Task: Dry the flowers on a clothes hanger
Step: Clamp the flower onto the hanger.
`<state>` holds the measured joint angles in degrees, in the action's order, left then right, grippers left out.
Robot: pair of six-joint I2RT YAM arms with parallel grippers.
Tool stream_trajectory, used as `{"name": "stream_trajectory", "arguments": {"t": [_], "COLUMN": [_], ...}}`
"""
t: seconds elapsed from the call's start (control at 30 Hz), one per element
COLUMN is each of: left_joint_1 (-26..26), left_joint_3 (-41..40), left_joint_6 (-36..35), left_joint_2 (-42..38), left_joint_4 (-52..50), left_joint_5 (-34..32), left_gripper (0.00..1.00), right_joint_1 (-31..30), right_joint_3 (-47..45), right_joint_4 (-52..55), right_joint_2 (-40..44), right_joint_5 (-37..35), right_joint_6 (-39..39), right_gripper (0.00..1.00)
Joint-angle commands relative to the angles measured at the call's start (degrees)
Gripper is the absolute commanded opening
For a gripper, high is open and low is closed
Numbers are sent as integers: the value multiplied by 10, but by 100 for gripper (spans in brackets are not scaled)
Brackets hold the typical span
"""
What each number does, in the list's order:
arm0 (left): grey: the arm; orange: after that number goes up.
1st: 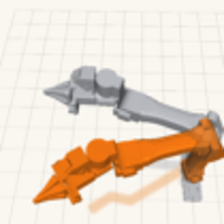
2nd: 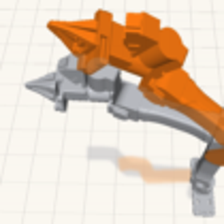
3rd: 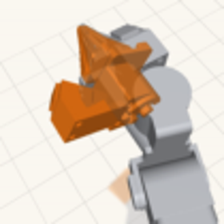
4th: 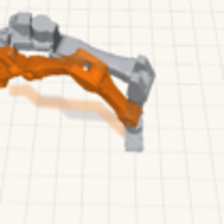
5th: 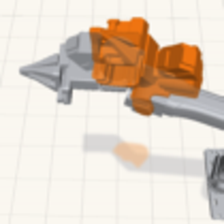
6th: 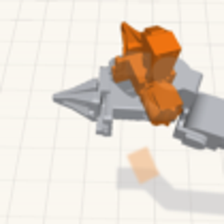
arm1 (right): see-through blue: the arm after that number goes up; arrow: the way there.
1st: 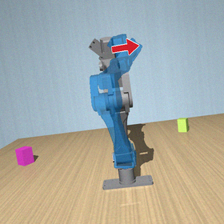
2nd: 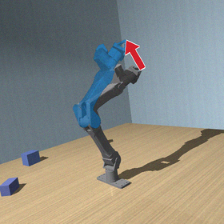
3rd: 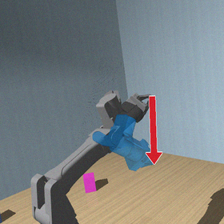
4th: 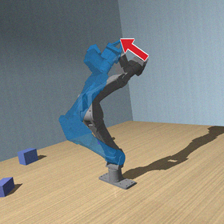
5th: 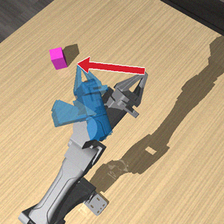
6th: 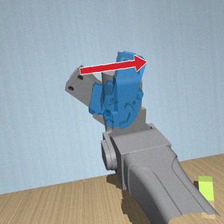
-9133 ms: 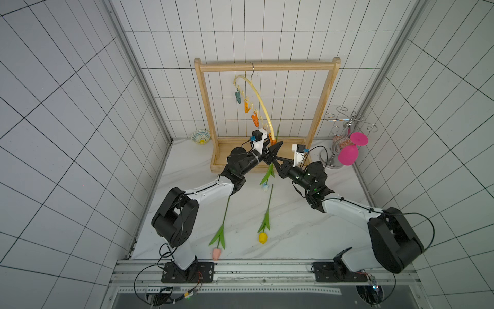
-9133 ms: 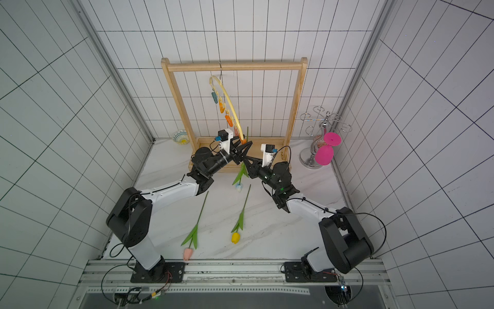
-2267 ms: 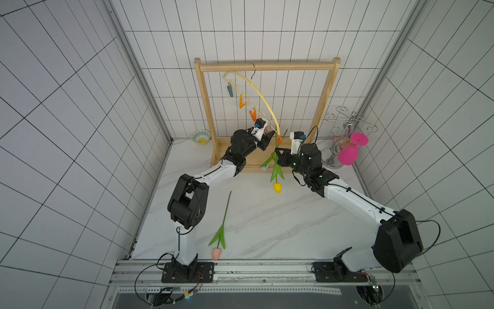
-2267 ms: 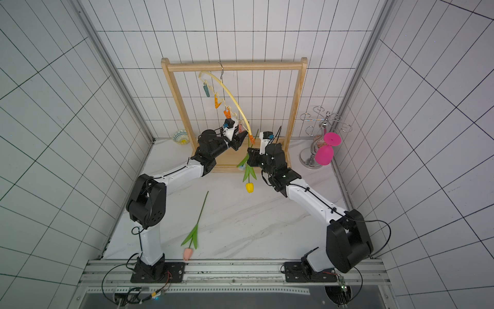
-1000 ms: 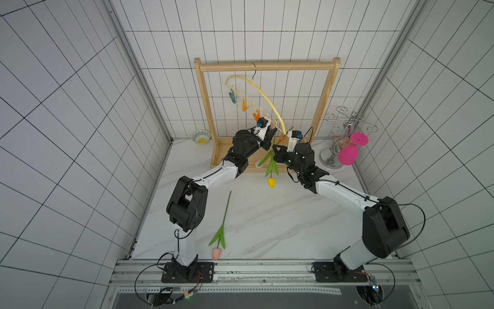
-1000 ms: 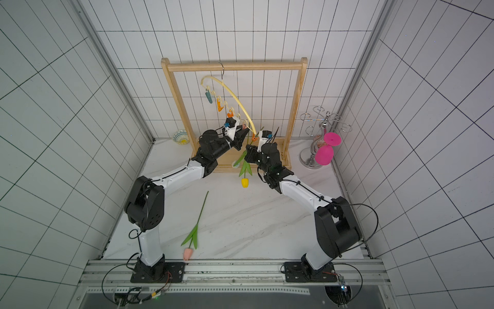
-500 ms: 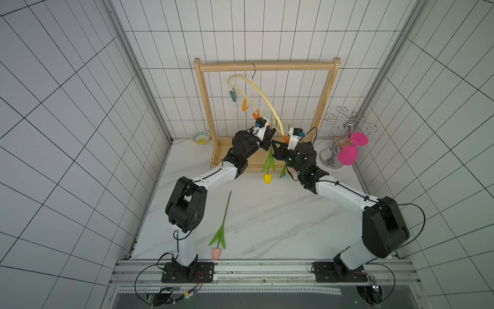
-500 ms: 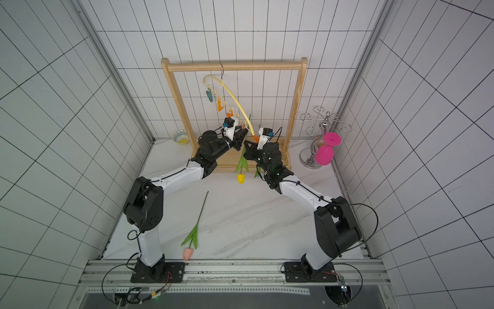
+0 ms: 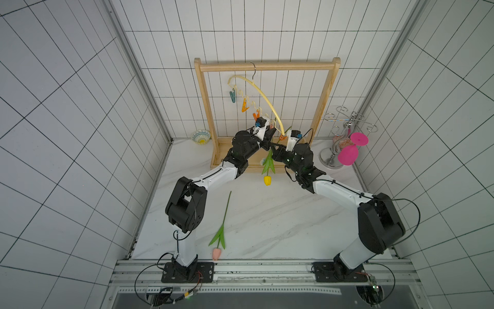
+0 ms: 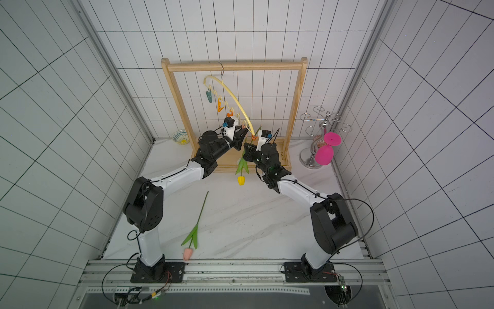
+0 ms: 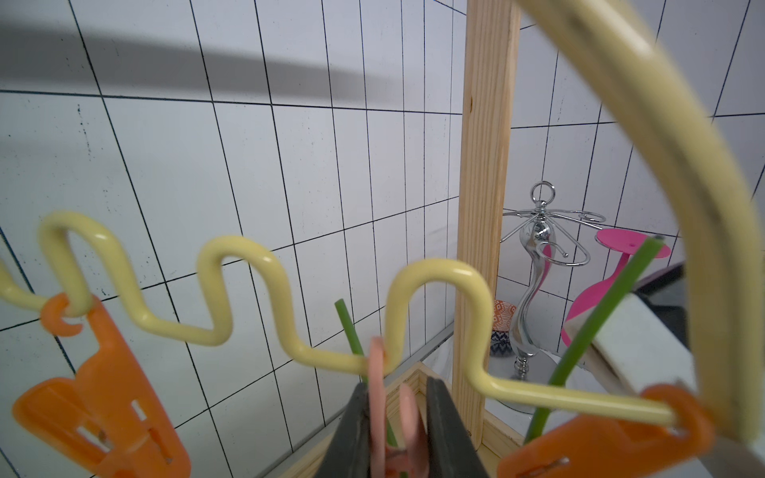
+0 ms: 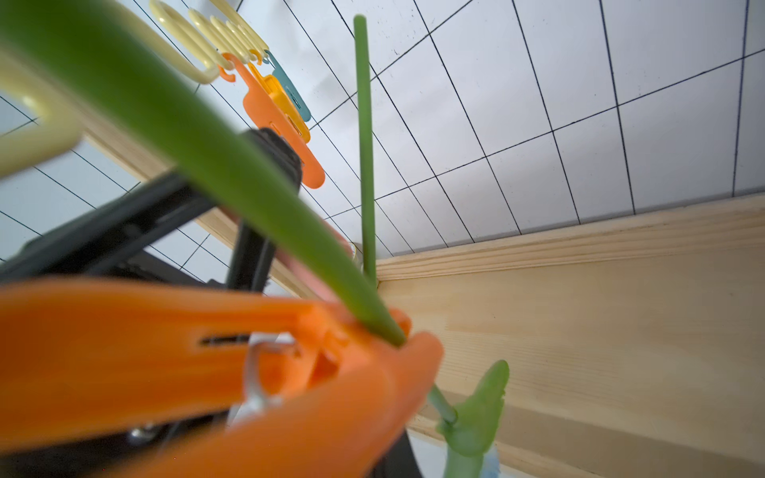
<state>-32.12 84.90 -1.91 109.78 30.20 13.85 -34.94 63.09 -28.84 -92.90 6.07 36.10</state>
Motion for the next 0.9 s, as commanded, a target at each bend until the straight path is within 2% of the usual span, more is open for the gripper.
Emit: {"name": "stream_trajectory", "arguments": {"t": [0.0,0.5,0.6,0.7,0.87], "left_joint_1": [-4,-4,-5,-5,-6], "left_joint_3": [-7,-9,-10,-11,-16], "left_joint_6": [3,4,5,5,2], "left_joint_2": [-18,-18,-18,-22,-30], "left_joint_4": [15,17,17,17,17], "left_joint_5": [-1,0,0,-1,-4], "left_gripper": [21,22,30,42,50], "right_joint_1": [0,-4,-5,-5,-5], "right_joint_3": [-8,-15,-11,-10,-12], "right_joint_4": [-35,-28,-19,-15,-10], "right_joint_2": [9,31,33,34,37], "right_joint_5": [27,11,9,5,1], "right_joint_6": [8,-17,-22,-25,-28], "right_gripper": [0,0,0,0,0]}}
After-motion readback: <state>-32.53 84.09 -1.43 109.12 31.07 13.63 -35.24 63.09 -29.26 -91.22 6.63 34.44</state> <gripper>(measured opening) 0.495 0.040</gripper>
